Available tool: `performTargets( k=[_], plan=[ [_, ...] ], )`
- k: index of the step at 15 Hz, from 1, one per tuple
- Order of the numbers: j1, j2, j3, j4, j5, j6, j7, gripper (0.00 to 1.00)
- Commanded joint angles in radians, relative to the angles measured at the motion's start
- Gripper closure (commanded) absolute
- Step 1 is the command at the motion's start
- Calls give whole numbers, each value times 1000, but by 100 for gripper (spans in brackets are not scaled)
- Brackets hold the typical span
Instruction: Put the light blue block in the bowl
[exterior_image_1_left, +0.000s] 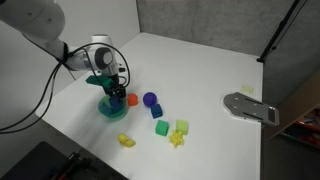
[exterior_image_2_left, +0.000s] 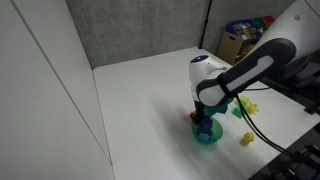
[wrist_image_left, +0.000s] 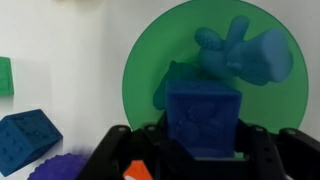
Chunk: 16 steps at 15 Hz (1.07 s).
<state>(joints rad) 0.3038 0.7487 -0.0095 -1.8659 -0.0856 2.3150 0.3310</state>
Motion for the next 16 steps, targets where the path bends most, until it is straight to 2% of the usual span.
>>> performTargets(
  k=[1, 7, 8, 9, 12, 13, 16],
  plan=[
    [9, 41, -29, 74, -27, -19, 47, 76],
    [-12, 57, -51, 117, -10, -24, 60, 76],
    [-25, 43, -40, 110, 1, -33, 39, 26],
    [-37, 13, -29, 90, 10, -42, 21, 25],
    [-66, -52, -12, 67, 32, -103, -1, 3],
    [-77, -74, -8, 66, 42, -130, -4, 0],
    [-110, -139, -5, 80, 72, -227, -5, 0]
  ],
)
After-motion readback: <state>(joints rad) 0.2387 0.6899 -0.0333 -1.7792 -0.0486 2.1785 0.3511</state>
